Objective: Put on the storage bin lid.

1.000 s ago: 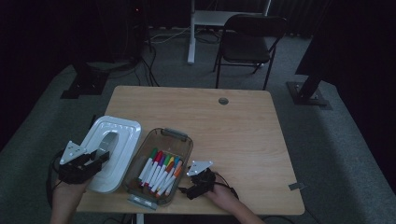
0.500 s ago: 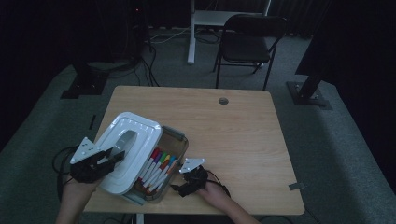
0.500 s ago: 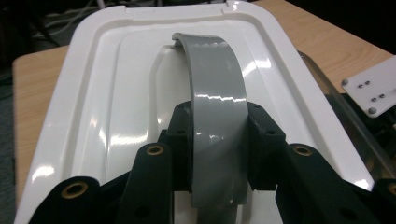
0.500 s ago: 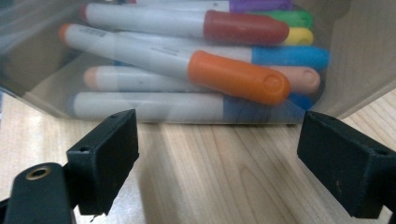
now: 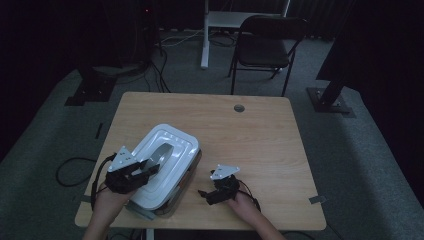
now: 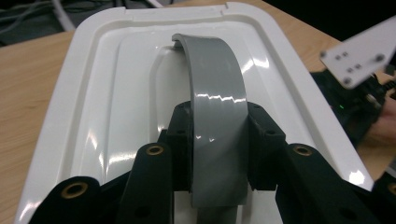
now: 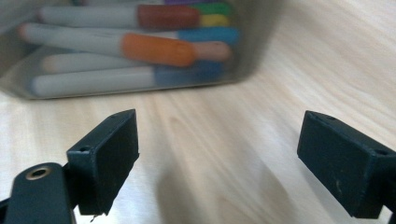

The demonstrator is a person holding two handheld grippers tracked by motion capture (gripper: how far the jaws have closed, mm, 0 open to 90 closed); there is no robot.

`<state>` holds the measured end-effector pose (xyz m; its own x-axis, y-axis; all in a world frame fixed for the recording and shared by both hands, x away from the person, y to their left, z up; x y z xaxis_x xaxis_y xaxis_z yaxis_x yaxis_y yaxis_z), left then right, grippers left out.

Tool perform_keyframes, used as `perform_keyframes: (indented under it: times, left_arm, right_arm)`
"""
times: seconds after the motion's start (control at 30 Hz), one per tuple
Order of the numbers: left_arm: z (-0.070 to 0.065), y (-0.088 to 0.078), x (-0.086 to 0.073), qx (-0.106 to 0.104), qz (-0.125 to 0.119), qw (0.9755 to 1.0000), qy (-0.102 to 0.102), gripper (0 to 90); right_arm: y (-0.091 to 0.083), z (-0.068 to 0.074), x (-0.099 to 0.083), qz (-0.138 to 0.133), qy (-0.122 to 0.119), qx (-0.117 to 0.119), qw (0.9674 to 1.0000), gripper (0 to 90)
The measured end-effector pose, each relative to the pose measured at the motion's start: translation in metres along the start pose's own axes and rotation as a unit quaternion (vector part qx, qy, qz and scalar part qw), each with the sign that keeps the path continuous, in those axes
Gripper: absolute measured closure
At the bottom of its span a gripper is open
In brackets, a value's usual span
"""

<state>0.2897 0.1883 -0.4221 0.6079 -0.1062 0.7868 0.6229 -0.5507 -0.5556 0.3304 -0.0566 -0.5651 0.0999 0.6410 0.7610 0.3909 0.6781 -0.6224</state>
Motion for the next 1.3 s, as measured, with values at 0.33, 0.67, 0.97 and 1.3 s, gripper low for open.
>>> perform_keyframes:
  times: [0.33, 0.67, 0.97, 1.3]
  left_arm:
    - [-0.006, 0.021, -0.013, 0.015, 0.024, 0.9996, -0.001, 68.2]
    - [-0.008, 0.021, -0.022, 0.015, 0.026, 0.9995, -0.01, 68.2]
    - [-0.007, 0.021, -0.023, -0.002, 0.02, 0.9997, -0.017, 67.8]
    - [-0.002, 0.004, -0.014, -0.023, -0.002, 0.9996, -0.016, 43.5]
  right_arm:
    - [-0.006, -0.01, -0.004, 0.0, 0.014, -0.013, 0.9998, 12.3]
    - [-0.004, -0.01, -0.006, 0.004, 0.018, -0.006, 0.9998, 12.3]
    - [-0.003, -0.011, -0.008, 0.007, 0.024, -0.003, 0.9997, 12.3]
    - [-0.008, -0.017, -0.009, 0.005, 0.027, -0.01, 0.9996, 12.3]
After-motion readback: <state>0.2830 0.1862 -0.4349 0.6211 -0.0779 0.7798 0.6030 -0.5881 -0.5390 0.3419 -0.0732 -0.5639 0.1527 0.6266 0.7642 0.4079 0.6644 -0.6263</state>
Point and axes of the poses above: each handheld gripper's, and its own axes: y roughly forward along the jaws, x roughly out of its top, z roughly to its left, the point moved 5 cm from there along y, roughly forward along the jaws, and after that the axes turned 15 degrees about -y, right-handed, at the moved point
